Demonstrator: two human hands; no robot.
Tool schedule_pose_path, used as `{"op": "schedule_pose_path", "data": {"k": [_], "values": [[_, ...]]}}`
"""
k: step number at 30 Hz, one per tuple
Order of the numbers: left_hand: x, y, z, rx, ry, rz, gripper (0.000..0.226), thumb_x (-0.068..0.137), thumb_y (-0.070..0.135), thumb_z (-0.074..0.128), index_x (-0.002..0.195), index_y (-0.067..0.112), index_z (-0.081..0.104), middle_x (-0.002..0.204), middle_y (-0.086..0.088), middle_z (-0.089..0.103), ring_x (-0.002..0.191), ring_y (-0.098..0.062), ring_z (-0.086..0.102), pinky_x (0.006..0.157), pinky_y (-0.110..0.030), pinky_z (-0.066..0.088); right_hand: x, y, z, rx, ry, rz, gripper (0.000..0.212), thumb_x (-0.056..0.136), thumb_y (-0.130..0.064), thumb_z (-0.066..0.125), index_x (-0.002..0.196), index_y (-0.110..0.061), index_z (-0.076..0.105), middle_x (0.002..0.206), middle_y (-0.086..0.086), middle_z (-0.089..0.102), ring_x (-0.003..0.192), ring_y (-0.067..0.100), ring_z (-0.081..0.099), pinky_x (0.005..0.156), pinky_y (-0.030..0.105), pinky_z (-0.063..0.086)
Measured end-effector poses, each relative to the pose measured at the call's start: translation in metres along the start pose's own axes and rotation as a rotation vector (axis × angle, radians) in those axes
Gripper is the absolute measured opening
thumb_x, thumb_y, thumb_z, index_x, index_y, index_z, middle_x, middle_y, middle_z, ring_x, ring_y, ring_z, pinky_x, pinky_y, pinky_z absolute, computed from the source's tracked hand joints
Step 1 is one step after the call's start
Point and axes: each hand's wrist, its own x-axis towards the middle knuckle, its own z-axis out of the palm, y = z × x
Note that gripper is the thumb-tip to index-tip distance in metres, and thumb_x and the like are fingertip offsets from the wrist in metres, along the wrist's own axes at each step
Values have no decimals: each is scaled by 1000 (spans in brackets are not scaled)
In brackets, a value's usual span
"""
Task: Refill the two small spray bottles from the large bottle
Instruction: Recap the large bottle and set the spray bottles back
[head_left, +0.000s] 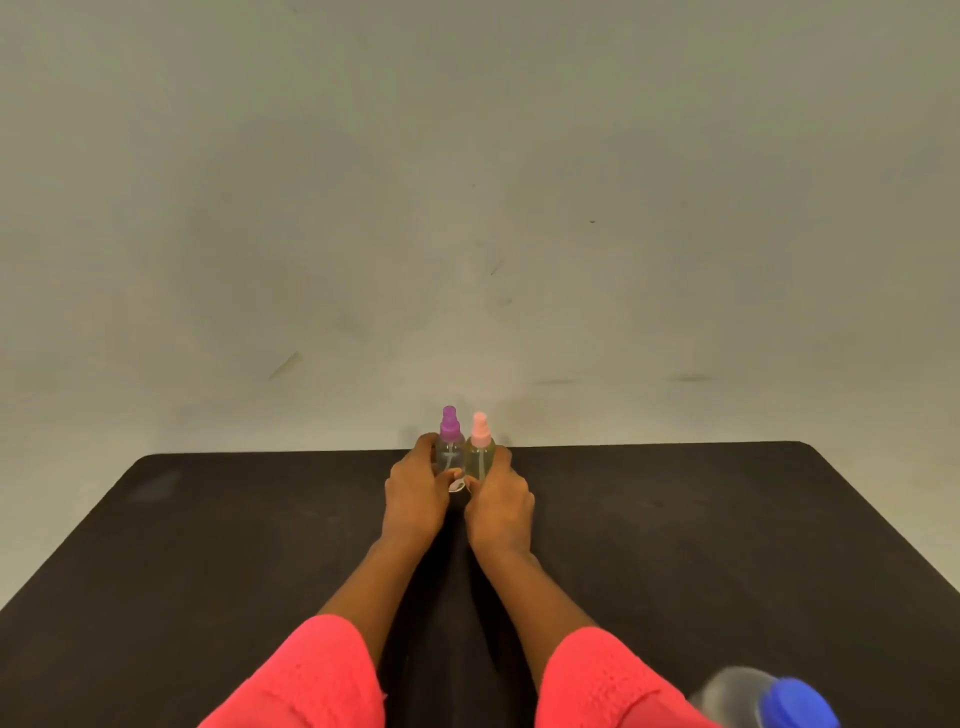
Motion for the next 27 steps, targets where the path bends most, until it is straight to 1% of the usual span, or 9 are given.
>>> {"op": "schedule_pose_path", "data": {"k": [3, 6, 8, 11, 16, 20, 23, 27], "values": [[10, 0, 0, -77, 13, -24, 35, 85, 8, 66, 118, 12, 56, 107, -5, 68, 102, -18, 64, 83, -24, 45, 12, -4, 3, -7, -18, 8, 48, 94, -11, 55, 137, -12, 35, 121, 12, 59, 111, 29, 57, 91, 37, 46], [19, 1, 0, -116, 25, -44, 32, 84, 7, 68, 115, 11, 60, 104, -6, 69, 96, -16, 64, 82, -23, 46, 21, -9, 3, -6, -29, 35, 44, 93, -12, 56, 134, -10, 39, 120, 13, 59, 110, 29, 58, 91, 37, 48], [26, 2, 0, -108, 34, -46, 31, 84, 8, 68, 114, 10, 61, 104, -6, 69, 97, -18, 65, 82, -24, 47, 28, -13, 2, -14, -41, 59, 39, 94, -9, 53, 131, -8, 42, 118, 14, 59, 109, 30, 58, 90, 37, 48], [34, 2, 1, -95, 32, -44, 24, 86, 11, 65, 110, 10, 63, 103, -6, 69, 97, -18, 65, 78, -21, 44, 36, -18, 2, -43, -64, 84, 34, 94, -5, 49, 127, -5, 43, 117, 15, 59, 107, 30, 58, 89, 36, 47], [42, 3, 2, -55, 26, -59, 20, 86, 15, 66, 106, 8, 64, 100, -6, 70, 95, -19, 66, 77, -21, 44, 44, -22, 4, -81, -60, 111, 27, 96, -4, 44, 122, -2, 45, 117, 17, 59, 107, 31, 59, 87, 36, 47], [47, 3, 2, -16, 21, -88, 17, 85, 17, 68, 100, 7, 67, 97, -7, 71, 92, -19, 67, 76, -21, 45, 49, -22, 3, -104, -51, 119, 23, 97, -6, 44, 119, -2, 48, 117, 16, 60, 107, 30, 58, 88, 36, 46], [47, 4, 2, -18, 19, -106, 14, 84, 17, 69, 94, 7, 68, 93, -6, 72, 89, -19, 68, 75, -22, 46, 52, -20, 3, -110, -57, 125, 21, 96, -5, 44, 116, -2, 51, 114, 16, 61, 105, 31, 58, 86, 36, 47], [46, 4, 3, -9, 14, -120, 13, 86, 19, 67, 94, 8, 68, 90, -6, 72, 86, -19, 67, 74, -22, 46, 53, -17, 3, -68, -53, 128, 21, 96, -8, 44, 113, -2, 55, 110, 16, 62, 101, 33, 60, 84, 38, 48]]}}
